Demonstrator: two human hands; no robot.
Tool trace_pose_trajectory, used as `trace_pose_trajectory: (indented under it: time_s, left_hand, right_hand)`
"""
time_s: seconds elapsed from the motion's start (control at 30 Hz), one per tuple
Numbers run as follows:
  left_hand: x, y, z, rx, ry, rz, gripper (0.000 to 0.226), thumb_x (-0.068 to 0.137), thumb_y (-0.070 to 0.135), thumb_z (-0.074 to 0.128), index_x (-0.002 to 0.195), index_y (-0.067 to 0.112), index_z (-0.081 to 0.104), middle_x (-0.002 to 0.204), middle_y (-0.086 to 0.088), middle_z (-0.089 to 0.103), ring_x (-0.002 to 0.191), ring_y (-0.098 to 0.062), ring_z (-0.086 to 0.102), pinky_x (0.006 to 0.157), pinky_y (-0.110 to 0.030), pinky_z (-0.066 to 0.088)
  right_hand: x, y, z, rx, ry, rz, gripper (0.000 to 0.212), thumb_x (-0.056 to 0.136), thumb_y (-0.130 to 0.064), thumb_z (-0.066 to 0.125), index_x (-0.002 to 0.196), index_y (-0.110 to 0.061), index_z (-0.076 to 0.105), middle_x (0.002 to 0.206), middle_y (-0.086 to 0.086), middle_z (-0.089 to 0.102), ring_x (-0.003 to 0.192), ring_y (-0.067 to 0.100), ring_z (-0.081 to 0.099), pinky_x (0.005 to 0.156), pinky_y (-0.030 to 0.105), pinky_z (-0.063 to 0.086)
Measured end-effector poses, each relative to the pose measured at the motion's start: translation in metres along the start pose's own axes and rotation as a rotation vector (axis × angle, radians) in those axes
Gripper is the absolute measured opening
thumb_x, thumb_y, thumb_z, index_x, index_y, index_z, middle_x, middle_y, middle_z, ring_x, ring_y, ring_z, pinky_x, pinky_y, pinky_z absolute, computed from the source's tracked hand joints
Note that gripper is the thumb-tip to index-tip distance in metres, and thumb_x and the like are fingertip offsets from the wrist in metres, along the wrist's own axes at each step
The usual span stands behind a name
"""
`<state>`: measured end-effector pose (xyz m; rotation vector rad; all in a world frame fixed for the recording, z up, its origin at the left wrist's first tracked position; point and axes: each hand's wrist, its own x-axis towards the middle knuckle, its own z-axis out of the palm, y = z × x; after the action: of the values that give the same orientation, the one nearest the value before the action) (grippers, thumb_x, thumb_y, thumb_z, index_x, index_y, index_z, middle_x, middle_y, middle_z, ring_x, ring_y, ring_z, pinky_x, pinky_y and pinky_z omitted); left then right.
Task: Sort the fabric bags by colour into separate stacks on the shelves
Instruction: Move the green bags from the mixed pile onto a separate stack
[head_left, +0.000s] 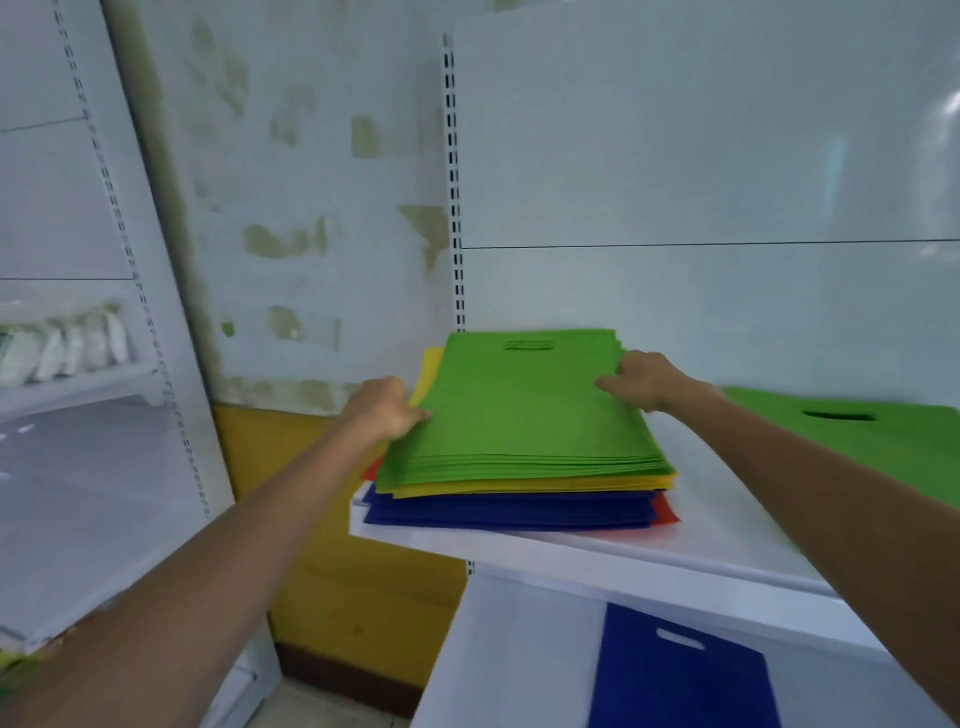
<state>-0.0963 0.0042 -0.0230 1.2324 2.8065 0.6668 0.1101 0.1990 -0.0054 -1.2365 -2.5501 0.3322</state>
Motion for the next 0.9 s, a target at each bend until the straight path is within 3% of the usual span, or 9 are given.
trace_pose_trajectory:
  time_s: [0.17,0.23,0.37,0.43,0.53,0.6,0.67,0.73,0.9]
  left_hand:
    - [0.009,-0.019,0.014,-0.111,0.082,0.01,0.036,0.09,0.035,0.058,0.065,0.008,0.059,0.056,-0.002,0.049,0.063,-0.022,0.05,0.054,-0.029,0.029]
    - [0.013,-0.019,0.013,-0.149,0.09,0.027,0.028,0.088,0.031,0.062,0.072,0.008,0.065,0.059,-0.003,0.054,0.062,-0.02,0.051,0.053,-0.027,0.032]
    - [0.017,-0.016,0.013,-0.205,0.142,0.072,0.018,0.084,0.027,0.067,0.089,0.009,0.065,0.083,-0.001,0.058,0.082,-0.019,0.055,0.073,-0.026,0.041]
    - [0.018,-0.011,0.015,-0.19,0.16,0.111,0.013,0.085,0.024,0.067,0.088,0.013,0.062,0.086,-0.001,0.059,0.085,-0.019,0.056,0.074,-0.027,0.042]
    - [0.02,0.0,0.014,-0.157,0.124,0.148,0.008,0.085,0.017,0.065,0.089,0.013,0.059,0.092,-0.007,0.062,0.09,-0.023,0.059,0.077,-0.03,0.045]
    - [0.021,0.008,0.013,-0.139,0.078,0.144,0.023,0.086,0.009,0.062,0.108,0.011,0.056,0.108,-0.011,0.06,0.102,-0.026,0.057,0.079,-0.029,0.044]
    - [0.02,0.018,0.011,-0.132,0.046,0.156,0.046,0.086,0.005,0.057,0.129,0.014,0.045,0.125,-0.013,0.054,0.112,-0.028,0.054,0.084,-0.03,0.044]
    - [0.013,0.031,0.007,-0.131,0.06,0.208,0.051,0.087,0.003,0.053,0.135,0.016,0.044,0.133,-0.012,0.051,0.118,-0.029,0.051,0.095,-0.033,0.042]
    - [-0.007,0.077,0.001,-0.156,0.153,0.292,0.031,0.089,0.006,0.05,0.114,0.014,0.066,0.128,-0.007,0.059,0.108,-0.024,0.059,0.093,-0.033,0.047]
  right_hand:
    - [0.01,-0.011,0.034,-0.082,0.089,0.123,0.041,0.097,-0.029,0.042,0.119,0.004,0.051,0.126,0.024,0.048,0.115,0.036,0.048,0.094,0.037,0.042]
    - [0.01,-0.013,0.039,-0.093,0.108,0.198,0.045,0.097,-0.033,0.043,0.121,0.004,0.049,0.127,0.025,0.044,0.114,0.037,0.047,0.095,0.04,0.042]
    - [0.015,-0.007,0.042,0.017,0.155,0.218,0.036,0.094,-0.034,0.052,0.106,0.001,0.054,0.11,0.018,0.055,0.104,0.034,0.054,0.08,0.035,0.043]
    - [0.018,0.001,0.043,0.122,0.186,0.238,0.028,0.091,-0.03,0.058,0.091,-0.003,0.05,0.095,0.015,0.052,0.094,0.032,0.054,0.073,0.032,0.04]
    - [0.025,0.014,0.043,0.235,0.248,0.259,0.033,0.087,-0.024,0.063,0.067,-0.007,0.042,0.076,0.011,0.049,0.074,0.026,0.049,0.061,0.027,0.038]
    - [0.023,0.019,0.04,0.249,0.272,0.242,0.031,0.087,-0.018,0.061,0.065,-0.008,0.041,0.07,0.009,0.047,0.067,0.023,0.047,0.056,0.027,0.037]
    - [0.02,0.021,0.033,0.202,0.319,0.192,0.017,0.088,-0.014,0.059,0.08,-0.005,0.048,0.083,0.015,0.054,0.076,0.028,0.052,0.067,0.033,0.044]
    - [0.017,0.024,0.023,0.16,0.379,0.138,0.014,0.088,-0.011,0.056,0.098,-0.003,0.051,0.1,0.021,0.058,0.09,0.034,0.055,0.077,0.039,0.047]
    - [0.001,0.056,-0.02,0.184,0.407,0.027,0.05,0.084,-0.001,0.054,0.132,-0.009,0.042,0.116,0.023,0.056,0.104,0.039,0.054,0.089,0.045,0.047]
